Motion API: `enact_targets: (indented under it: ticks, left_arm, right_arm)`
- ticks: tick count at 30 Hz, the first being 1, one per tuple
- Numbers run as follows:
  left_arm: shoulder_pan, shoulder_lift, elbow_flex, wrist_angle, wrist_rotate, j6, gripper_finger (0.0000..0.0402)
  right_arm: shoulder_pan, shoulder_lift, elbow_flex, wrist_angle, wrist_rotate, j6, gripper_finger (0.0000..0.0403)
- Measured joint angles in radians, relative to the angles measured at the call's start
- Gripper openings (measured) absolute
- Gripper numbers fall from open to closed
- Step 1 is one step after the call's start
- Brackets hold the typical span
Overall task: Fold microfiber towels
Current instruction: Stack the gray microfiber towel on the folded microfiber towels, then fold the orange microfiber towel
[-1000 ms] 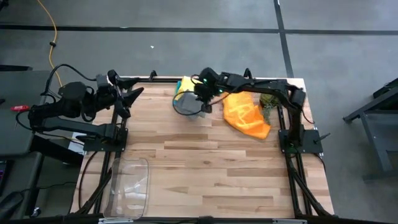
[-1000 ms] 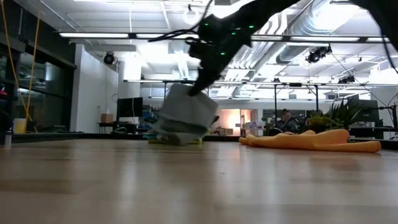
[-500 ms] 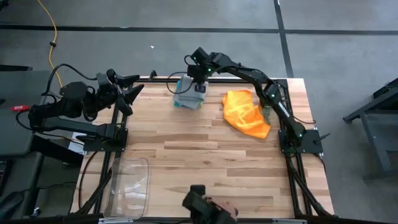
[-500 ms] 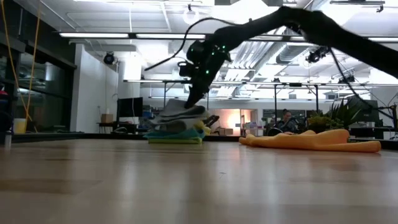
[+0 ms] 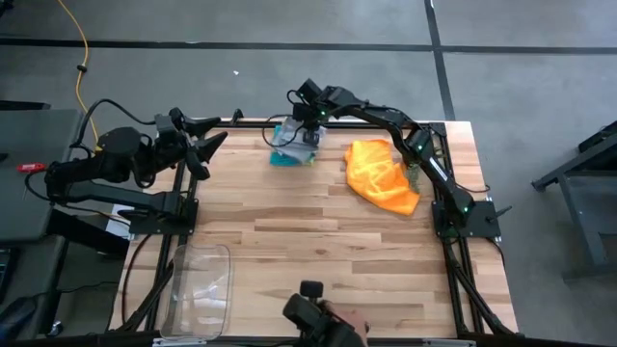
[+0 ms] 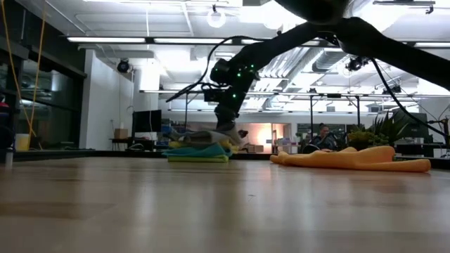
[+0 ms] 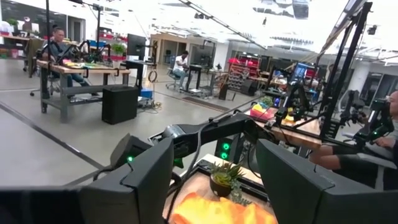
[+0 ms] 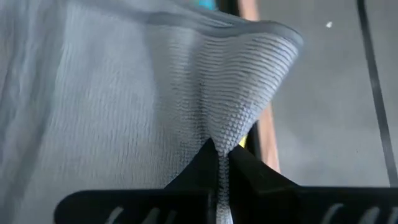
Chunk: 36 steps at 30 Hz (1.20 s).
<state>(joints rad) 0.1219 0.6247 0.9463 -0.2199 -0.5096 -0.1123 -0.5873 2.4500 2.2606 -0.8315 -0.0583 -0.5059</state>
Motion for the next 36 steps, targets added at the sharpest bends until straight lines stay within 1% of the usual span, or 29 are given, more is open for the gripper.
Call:
enact_targets:
  ticks: [2,4,7,12,15,17,20,24,25,31,34,36]
  left_arm:
    - [0.000,0.001,0.000,0.000,0.000,0.000,0.0218]
    - [0.000,0.007,0.000,0.000,0.000,0.000,0.0218]
    - [0.000,0.009,0.000,0.000,0.000,0.000,0.0218]
    - [0.000,0.013,0.000,0.000,0.000,0.000,0.0218]
    - [0.000,0.012,0.000,0.000,0.000,0.000,0.0218]
    - [0.000,0.012,0.000,0.000,0.000,0.000,0.0218]
    - [0.000,0.012,0.000,0.000,0.000,0.000,0.0218]
    - [0.000,0.012,0.000,-0.012,0.000,0.003,0.0218]
    - [0.000,0.012,0.000,-0.022,0.000,0.003,0.0218]
    - [0.000,0.012,0.000,-0.107,0.007,0.001,0.0218]
    - [0.000,0.012,0.000,-0.139,0.025,0.000,0.0218]
    - [0.000,0.011,0.000,-0.147,0.062,0.000,0.0218]
  right_arm:
    - [0.000,0.000,0.005,0.025,0.000,0.048,0.0014]
    - [0.000,-0.001,0.007,0.031,-0.002,0.057,0.0039]
    - [0.001,-0.001,0.007,0.027,0.025,0.054,0.0091]
    - [0.003,-0.001,0.036,0.027,0.126,0.061,0.0188]
    - [0.004,-0.001,0.095,-0.006,0.164,0.060,0.0230]
    - [0.003,-0.032,0.077,-0.002,0.167,0.063,0.0246]
    - [-0.005,-0.084,0.065,-0.064,0.147,0.121,0.0250]
    - [-0.014,-0.149,0.065,-0.181,0.029,0.248,0.0244]
    - [-0.012,-0.158,0.065,-0.212,0.013,0.266,0.0242]
    - [0.050,-0.172,0.047,-0.361,0.032,0.322,0.0225]
    - [0.095,-0.200,-0.070,-0.352,0.034,0.345,0.0215]
    - [0.126,-0.258,-0.213,-0.306,0.042,0.363,0.0208]
